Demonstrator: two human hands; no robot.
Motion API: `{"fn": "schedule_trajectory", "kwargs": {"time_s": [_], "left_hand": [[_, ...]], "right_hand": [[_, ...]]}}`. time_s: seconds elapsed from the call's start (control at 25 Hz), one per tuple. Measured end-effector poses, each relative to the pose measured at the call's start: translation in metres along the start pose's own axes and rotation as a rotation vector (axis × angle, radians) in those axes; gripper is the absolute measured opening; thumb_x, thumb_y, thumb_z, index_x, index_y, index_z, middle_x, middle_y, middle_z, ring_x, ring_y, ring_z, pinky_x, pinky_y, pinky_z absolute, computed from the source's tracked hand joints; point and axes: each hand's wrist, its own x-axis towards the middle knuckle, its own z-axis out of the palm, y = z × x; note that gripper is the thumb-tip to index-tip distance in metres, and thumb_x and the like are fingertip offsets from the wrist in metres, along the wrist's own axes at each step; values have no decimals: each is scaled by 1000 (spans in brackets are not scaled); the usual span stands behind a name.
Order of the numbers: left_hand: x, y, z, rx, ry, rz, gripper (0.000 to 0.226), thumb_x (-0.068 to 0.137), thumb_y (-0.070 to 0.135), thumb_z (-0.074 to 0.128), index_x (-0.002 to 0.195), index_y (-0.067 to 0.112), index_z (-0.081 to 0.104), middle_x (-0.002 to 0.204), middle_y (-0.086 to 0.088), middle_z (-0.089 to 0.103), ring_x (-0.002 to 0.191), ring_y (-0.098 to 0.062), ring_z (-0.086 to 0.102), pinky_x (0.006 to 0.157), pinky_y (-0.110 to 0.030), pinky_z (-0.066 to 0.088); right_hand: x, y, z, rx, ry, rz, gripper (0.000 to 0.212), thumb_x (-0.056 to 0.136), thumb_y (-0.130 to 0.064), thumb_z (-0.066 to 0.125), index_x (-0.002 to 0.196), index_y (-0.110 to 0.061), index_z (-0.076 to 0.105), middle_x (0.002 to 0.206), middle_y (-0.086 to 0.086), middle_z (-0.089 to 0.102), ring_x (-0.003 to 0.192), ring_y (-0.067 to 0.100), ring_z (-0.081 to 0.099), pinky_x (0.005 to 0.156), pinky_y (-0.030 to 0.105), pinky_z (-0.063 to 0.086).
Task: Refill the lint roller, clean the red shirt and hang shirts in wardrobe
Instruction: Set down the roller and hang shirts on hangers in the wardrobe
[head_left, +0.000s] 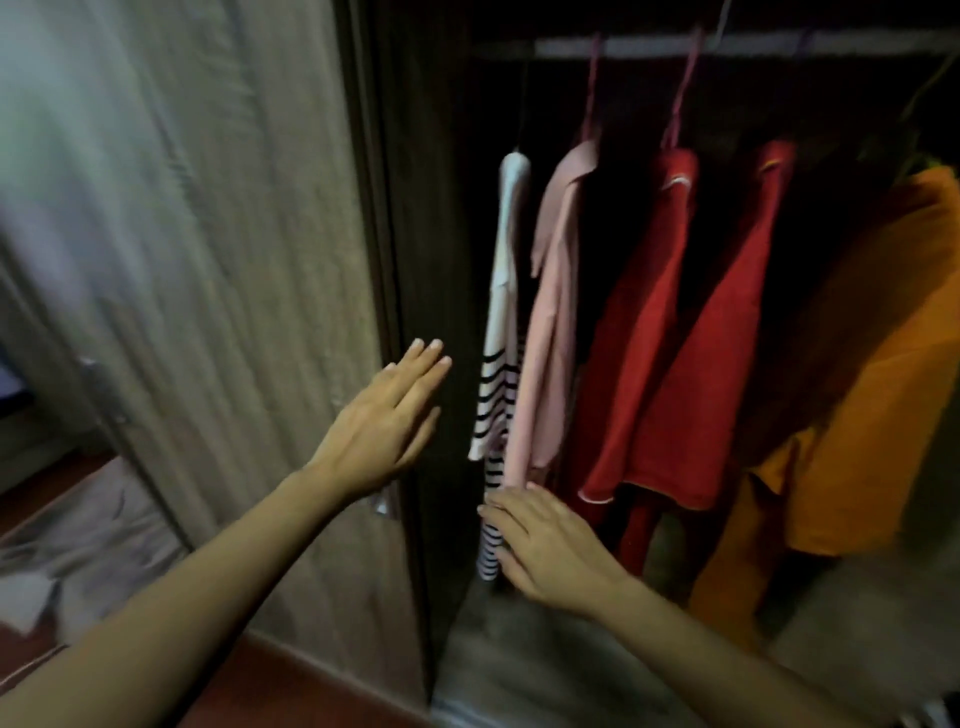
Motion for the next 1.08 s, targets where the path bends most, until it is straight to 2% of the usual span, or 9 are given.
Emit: {"fn": "schedule_trajectory", "kwargs": {"time_s": [0.12,0.28,0.32,0.4,0.44,0.52,0.76,0.88,1.08], "left_hand": [[-26,-49,-6,174,-79,-14,58,92,30,34,144,6,21,152,-13,21,140,-28,19,109,-44,25],[-31,-93,-5,381,-127,76,63,90,34,33,145,10,12,152,-9,12,140,-26,15,109,-45,20],[-29,-100,-4,422,-131,133,63,89,34,33,145,11,15,152,-8,13,140,-25,16,109,-45,20],[-25,-112,-4,457,-108,243,61,88,33,31,144,11,26,150,-7,17,138,-23,20,107,-45,22],[-23,-117,-3,460,-95,282,60,86,31,30,143,11,30,149,-5,19,137,-22,22,106,-45,25],[-20,-124,-2,464,-55,335,60,84,27,29,142,11,34,148,-3,21,136,-20,23,105,-46,30],[-15,-130,2,432,6,414,62,81,23,33,143,12,32,150,-2,26,137,-19,28,108,-42,33],[-10,-123,7,399,20,454,63,81,20,35,143,11,31,150,-4,35,137,-21,34,109,-40,21],[4,-89,20,322,93,528,63,80,20,38,142,11,31,149,-4,37,136,-21,35,108,-42,26]], "right_hand": [[38,-38,44,-49,-142,-2,50,74,-47,45,112,-23,66,115,-6,68,112,10,61,98,29,46],[98,-74,63,-198,-260,-64,49,67,-50,64,106,-22,68,107,-5,71,106,11,64,96,30,47],[110,-81,67,-285,-264,-80,47,73,-46,58,111,-21,66,112,-3,69,111,13,60,102,31,42],[126,-90,80,-510,-269,-140,49,89,-32,41,133,-12,46,140,7,48,135,22,37,116,37,16],[132,-92,87,-621,-320,-176,51,94,-27,35,141,-8,31,150,11,32,142,26,21,117,40,3],[143,-97,91,-776,-383,-204,53,97,-24,31,145,-7,17,156,11,15,144,29,7,116,43,-5],[157,-119,106,-876,-450,-126,52,94,-23,41,142,-7,28,147,10,28,134,28,25,118,42,11],[154,-116,104,-807,-460,-78,51,95,-19,40,142,-4,27,143,12,30,130,29,28,116,41,18],[125,-99,99,-732,-450,-55,47,96,-13,29,141,1,23,143,12,30,130,29,29,116,40,15]]}}
